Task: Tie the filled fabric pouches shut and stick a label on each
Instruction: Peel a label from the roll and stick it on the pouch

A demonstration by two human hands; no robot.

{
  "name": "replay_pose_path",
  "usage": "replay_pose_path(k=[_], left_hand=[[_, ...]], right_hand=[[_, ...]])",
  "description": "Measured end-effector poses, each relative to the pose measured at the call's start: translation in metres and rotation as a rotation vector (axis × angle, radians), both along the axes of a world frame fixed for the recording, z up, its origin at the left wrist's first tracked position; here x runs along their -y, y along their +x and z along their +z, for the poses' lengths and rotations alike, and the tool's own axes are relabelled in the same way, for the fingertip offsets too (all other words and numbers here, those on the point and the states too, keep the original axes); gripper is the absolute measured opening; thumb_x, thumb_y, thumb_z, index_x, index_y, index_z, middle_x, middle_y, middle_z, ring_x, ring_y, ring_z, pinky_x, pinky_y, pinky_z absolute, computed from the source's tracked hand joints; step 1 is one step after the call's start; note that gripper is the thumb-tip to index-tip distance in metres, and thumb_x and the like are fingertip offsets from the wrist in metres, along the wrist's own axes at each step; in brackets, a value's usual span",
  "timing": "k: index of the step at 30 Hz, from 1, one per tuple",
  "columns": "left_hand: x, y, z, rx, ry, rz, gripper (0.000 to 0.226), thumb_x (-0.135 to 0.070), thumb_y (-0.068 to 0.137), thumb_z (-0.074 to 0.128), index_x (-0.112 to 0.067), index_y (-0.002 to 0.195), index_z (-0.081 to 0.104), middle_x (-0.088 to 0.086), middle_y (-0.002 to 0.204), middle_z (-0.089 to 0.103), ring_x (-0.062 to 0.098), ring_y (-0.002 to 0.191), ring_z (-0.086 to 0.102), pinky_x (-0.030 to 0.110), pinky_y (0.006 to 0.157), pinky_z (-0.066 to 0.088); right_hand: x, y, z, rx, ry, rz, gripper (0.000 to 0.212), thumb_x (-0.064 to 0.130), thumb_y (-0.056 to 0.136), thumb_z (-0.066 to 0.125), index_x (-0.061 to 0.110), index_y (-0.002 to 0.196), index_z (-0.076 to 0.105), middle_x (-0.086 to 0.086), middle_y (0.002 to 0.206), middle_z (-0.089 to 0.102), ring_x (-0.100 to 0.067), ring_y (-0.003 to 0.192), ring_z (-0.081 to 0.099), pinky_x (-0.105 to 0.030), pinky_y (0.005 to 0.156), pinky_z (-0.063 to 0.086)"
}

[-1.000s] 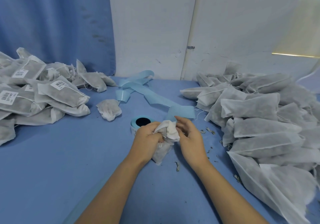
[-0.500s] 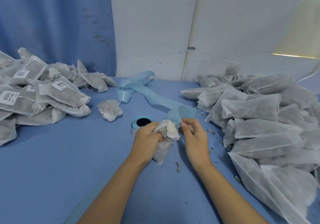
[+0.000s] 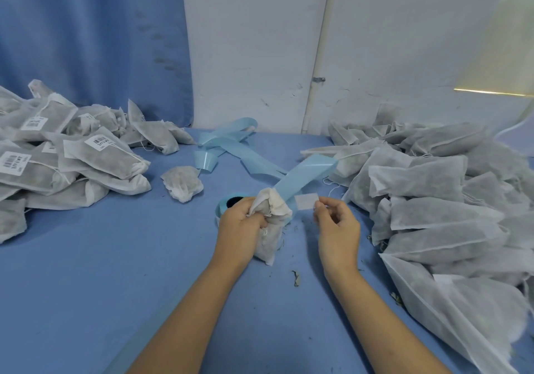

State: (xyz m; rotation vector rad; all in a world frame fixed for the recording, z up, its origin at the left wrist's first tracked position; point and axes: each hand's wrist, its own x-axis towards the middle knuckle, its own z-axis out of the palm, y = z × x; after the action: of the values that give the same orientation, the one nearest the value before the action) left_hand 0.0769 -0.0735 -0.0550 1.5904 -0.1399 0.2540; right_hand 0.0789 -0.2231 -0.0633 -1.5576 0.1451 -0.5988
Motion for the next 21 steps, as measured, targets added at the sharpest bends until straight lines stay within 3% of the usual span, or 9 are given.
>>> replay_pose_path(k=[2,5,8,10,12,15,18,21], left_hand=[[0.003,-0.002,0.002,0.018,0.017,-0.01,0.039,0.013,0.079,0.047,-0.022,0.067,0.057,-0.022,0.058,0.056,-0.007,0.056,0.049,0.004,0.055,0.036],[0.008,-0.001,0.008,0.019,-0.047,-0.023,0.037,0.01,0.085,0.048,-0.021,0.093,0.066,-0.019,0.077,0.063,-0.01,0.068,0.055,0.003,0.065,0.041],[0.011,0.001,0.01,0.025,-0.073,0.022,0.031,0.005,0.085,0.054,-0.024,0.078,0.063,-0.019,0.063,0.06,-0.007,0.06,0.053,0.006,0.06,0.041],[0.012,0.002,0.012,0.02,-0.128,0.052,0.028,0.001,0.087,0.057,-0.024,0.076,0.062,-0.02,0.059,0.06,-0.007,0.059,0.054,0.007,0.058,0.042],[0.012,0.003,0.014,0.0,-0.215,0.065,0.024,-0.002,0.088,0.059,-0.026,0.084,0.064,-0.018,0.069,0.066,-0.005,0.067,0.06,0.009,0.062,0.046],[0.01,0.004,0.016,-0.048,-0.324,0.068,0.019,-0.006,0.088,0.064,-0.024,0.092,0.065,-0.005,0.088,0.07,0.01,0.086,0.066,0.024,0.078,0.052],[0.009,0.003,0.016,-0.039,-0.365,0.059,0.02,-0.005,0.086,0.066,-0.024,0.092,0.066,-0.005,0.089,0.072,0.013,0.089,0.067,0.029,0.083,0.053],[0.01,0.003,0.015,0.0,-0.328,0.058,0.021,-0.005,0.086,0.067,-0.025,0.092,0.066,-0.01,0.088,0.072,0.008,0.087,0.067,0.024,0.079,0.052]], right_hand=[[-0.001,-0.002,0.002,0.005,0.005,0.015,0.017,0.011,0.093,0.059,0.024,0.09,0.069,0.009,0.085,0.069,0.002,0.076,0.059,-0.007,0.067,0.043],[-0.005,-0.003,0.006,0.003,0.076,0.032,0.023,0.007,0.091,0.057,0.025,0.087,0.071,0.02,0.08,0.07,0.007,0.073,0.06,-0.007,0.066,0.044],[-0.007,-0.004,0.009,0.024,0.151,0.022,0.018,0.01,0.092,0.06,0.025,0.087,0.069,0.018,0.076,0.07,0.004,0.074,0.061,-0.009,0.068,0.046],[-0.008,-0.005,0.01,0.058,0.147,0.021,0.021,0.006,0.091,0.061,0.026,0.097,0.065,0.013,0.071,0.067,0.003,0.067,0.057,-0.01,0.064,0.043],[-0.008,-0.006,0.011,0.072,0.149,0.035,0.029,0.004,0.091,0.06,0.027,0.108,0.059,0.009,0.07,0.063,0.001,0.066,0.055,-0.011,0.067,0.043],[-0.009,-0.006,0.014,0.075,0.265,0.077,0.037,-0.003,0.092,0.053,0.022,0.118,0.053,0.013,0.065,0.061,0.0,0.073,0.059,-0.02,0.081,0.046],[-0.011,-0.007,0.018,0.069,0.39,0.184,0.041,-0.008,0.09,0.048,0.019,0.121,0.05,0.014,0.062,0.061,-0.003,0.071,0.06,-0.02,0.074,0.048],[-0.016,-0.012,0.02,0.082,0.321,0.285,0.046,-0.011,0.089,0.046,0.022,0.121,0.048,0.01,0.064,0.061,-0.004,0.067,0.059,-0.016,0.069,0.049]])
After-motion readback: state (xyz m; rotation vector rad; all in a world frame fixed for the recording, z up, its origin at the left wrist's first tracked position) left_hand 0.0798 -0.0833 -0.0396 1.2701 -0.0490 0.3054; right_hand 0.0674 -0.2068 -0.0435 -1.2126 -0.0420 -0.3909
